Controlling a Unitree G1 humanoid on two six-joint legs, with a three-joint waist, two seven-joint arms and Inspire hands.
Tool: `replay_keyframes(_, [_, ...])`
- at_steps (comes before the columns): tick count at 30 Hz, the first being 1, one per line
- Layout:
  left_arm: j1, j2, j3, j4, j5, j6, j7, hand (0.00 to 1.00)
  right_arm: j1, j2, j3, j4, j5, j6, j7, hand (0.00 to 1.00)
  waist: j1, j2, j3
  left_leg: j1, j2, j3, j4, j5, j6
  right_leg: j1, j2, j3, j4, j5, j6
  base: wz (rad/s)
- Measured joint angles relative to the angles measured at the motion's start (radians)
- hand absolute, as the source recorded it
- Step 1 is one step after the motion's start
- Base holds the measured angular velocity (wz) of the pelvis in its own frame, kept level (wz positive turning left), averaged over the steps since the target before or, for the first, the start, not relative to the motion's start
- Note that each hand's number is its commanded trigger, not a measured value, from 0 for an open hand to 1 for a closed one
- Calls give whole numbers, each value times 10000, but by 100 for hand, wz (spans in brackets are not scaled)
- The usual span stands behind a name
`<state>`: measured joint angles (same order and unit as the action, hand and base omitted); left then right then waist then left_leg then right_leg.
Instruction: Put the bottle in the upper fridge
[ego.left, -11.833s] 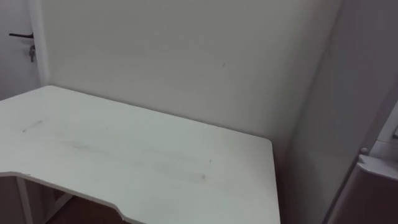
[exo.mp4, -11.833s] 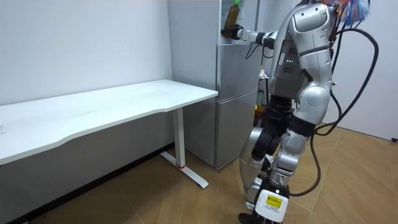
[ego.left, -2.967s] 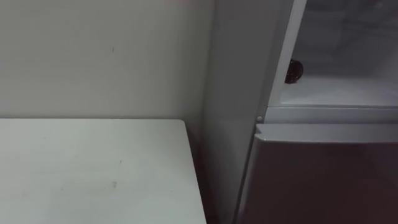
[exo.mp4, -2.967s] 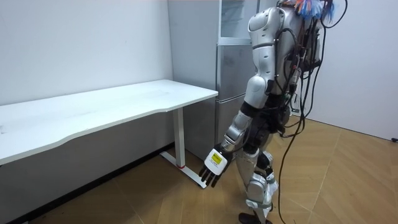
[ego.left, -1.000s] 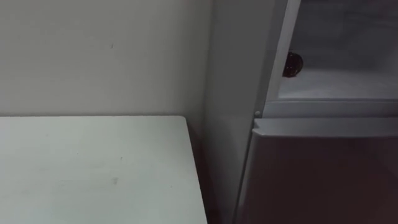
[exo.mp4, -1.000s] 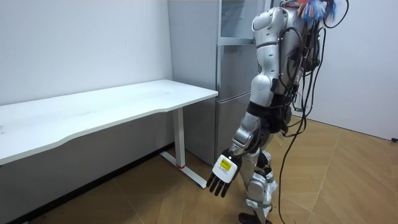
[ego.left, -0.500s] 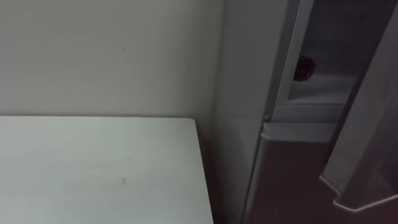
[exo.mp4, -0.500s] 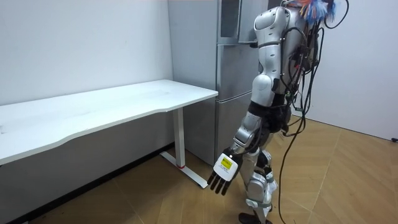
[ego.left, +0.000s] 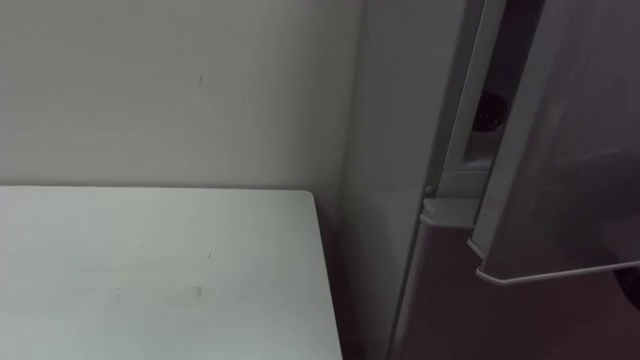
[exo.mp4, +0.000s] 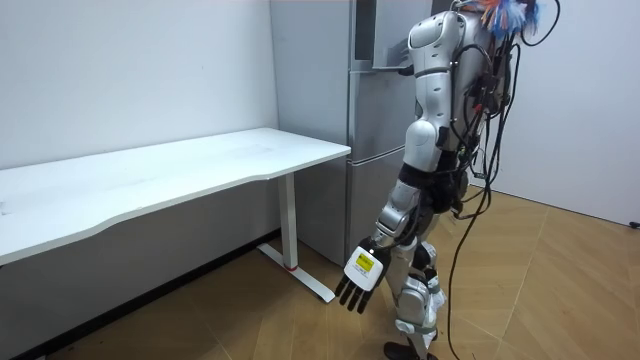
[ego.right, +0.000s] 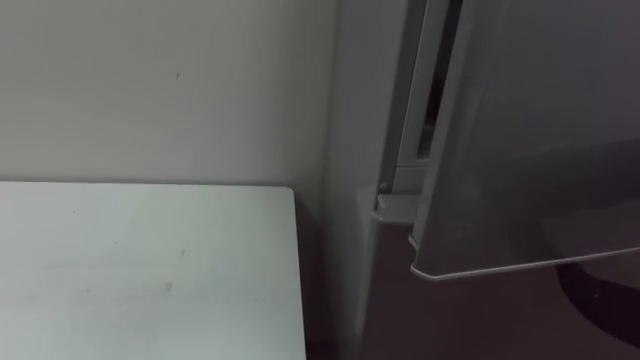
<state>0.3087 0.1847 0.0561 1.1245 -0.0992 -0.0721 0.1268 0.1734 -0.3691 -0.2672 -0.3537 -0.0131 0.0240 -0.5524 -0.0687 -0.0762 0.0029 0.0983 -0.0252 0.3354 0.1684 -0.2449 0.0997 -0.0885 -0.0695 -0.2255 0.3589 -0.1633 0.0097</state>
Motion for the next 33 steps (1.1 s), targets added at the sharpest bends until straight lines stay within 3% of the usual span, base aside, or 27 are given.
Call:
replay_keyframes(10, [-76, 0, -22, -4, -30, 22, -2, 0, 0, 0, 56, -75, -357, 0, -1, 0, 6, 46, -30, -16, 14, -1, -5, -29, -3, -3, -28, -232, -22, 2, -4, 0])
replay_keyframes(15, [-93, 0, -21, -4, -24, 219, -18, 0, 0, 1, 73, -103, -359, 0, -8, 0, 53, 60, -38, -40, 49, -8, -15, -32, -11, 38, 14, -259, -163, 35, -42, 0])
replay_keyframes(33, [-335, -3, -18, 64, 658, 555, 1, 0, -45, 3, 160, -167, -1163, 7, -8, 0, 494, 107, -13, -36, 134, -122, -25, -67, -89, 160, 132, -243, -343, 70, -67, 0])
